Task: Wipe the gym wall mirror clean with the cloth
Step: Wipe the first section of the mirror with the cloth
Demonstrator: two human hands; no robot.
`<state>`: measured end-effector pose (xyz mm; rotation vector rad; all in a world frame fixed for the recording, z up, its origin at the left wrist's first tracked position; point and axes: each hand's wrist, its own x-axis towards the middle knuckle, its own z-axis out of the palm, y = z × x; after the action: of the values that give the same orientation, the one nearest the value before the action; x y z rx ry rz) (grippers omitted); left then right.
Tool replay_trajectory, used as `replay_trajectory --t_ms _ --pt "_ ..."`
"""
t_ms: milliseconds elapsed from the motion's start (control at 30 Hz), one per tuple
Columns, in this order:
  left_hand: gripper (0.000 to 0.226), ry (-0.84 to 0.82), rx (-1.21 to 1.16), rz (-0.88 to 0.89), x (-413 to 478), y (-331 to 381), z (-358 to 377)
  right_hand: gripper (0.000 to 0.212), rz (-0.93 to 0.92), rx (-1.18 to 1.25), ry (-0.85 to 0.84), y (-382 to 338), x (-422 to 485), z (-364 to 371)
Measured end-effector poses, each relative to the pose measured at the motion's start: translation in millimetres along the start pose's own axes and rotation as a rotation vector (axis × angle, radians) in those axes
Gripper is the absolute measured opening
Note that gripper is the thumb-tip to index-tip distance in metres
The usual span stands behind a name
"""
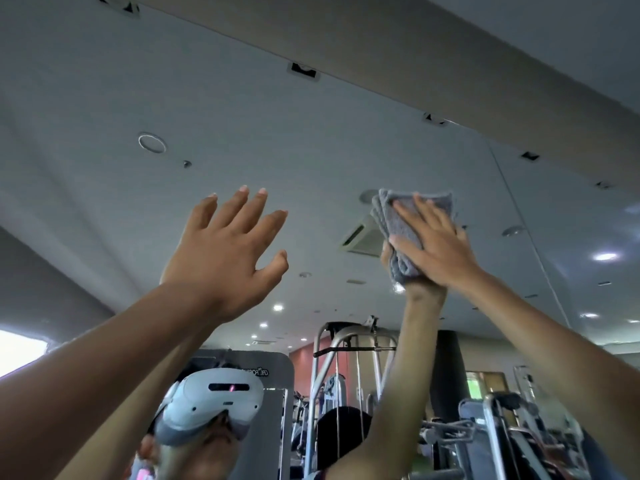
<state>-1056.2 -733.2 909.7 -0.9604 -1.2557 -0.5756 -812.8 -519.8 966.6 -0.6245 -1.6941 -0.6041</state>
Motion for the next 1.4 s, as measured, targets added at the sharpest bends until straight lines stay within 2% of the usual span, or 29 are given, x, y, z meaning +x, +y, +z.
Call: replay_trajectory --t_ms 67,133,200,300,433,500,567,633,700,767,900,1000,1067,1133,1233,1300,1333,1400 --pt "0.069 -0.001 -0.003 0.001 0.4 -1.0 0.6 0.073 0.091 0.045 0.012 -15.3 30.8 -4.3" --pt "0.070 -0.004 -0.014 0.001 0.1 -1.3 -0.1 0.070 0.095 0.081 0.017 -44.8 55.6 -8.1" --pt "0.072 -0.010 -0.026 0.002 0.3 -1.6 -1.4 0.068 0.003 0.074 -0.003 -80.0 62.9 -8.9" --pt "0.074 -0.017 -0.048 0.004 -0.7 -3.6 -4.5 0.057 -0.229 0.033 -0.024 -120.1 36.3 -3.9" --pt "0.072 -0.027 -0.048 0.006 -3.9 -4.6 -8.5 0.052 -0.398 -0.002 0.034 -98.7 -23.0 11.3" --pt "0.072 -0.049 -0.035 0.022 -3.9 -4.3 -9.4 0.055 -0.291 -0.007 0.061 -65.7 -27.9 13.4" --pt "0.072 -0.056 -0.018 0.035 -2.7 -4.8 -10.2 0.057 -0.062 -0.008 0.055 -41.9 -6.3 11.8" --pt "0.071 -0.051 0.003 0.054 -1.0 -7.3 -11.7 0.057 0.147 0.043 -0.002 -43.7 30.3 4.4" --pt "0.072 -0.056 0.033 0.078 0.0 -13.8 -13.4 0.057 0.194 0.083 -0.016 -70.5 60.3 -2.5" --pt "0.074 -0.059 0.062 0.100 -2.3 -25.1 -16.4 0.057 0.081 0.056 -0.007 -111.1 68.7 -5.2" --pt "0.074 -0.044 0.048 0.077 -18.3 -62.9 -25.9 0.057 -0.306 -0.022 0.016 -183.6 21.6 1.0" --pt "0.071 -0.041 0.047 0.055 -31.2 -95.9 -35.9 0.063 -0.503 -0.034 0.001 -191.6 -25.3 10.8" --pt "0.071 -0.040 0.053 0.001 -37.9 -118.4 -44.2 0.062 -0.541 -0.059 0.023 -171.9 -44.1 18.1" --pt "0.071 -0.041 0.051 -0.031 -45.6 -142.8 -53.6 0.065 -0.420 -0.049 0.030 -153.2 -47.2 16.5" --pt "0.071 -0.057 0.061 -0.022 -56.6 -172.0 -63.5 0.074 -0.045 0.017 0.043 -159.5 -13.3 10.7" --pt "0.071 -0.064 0.055 -0.030 -62.4 -182.0 -66.5 0.078 0.170 0.041 0.101 -192.0 24.3 8.4" --pt "0.072 -0.068 0.049 -0.037 -63.5 -181.8 -66.4 0.078 0.223 0.061 0.118 -212.3 40.8 5.6" --pt "0.073 -0.078 0.039 -0.039 -64.2 -183.4 -65.5 0.065 0.190 0.103 0.098 -263.0 58.5 1.7"
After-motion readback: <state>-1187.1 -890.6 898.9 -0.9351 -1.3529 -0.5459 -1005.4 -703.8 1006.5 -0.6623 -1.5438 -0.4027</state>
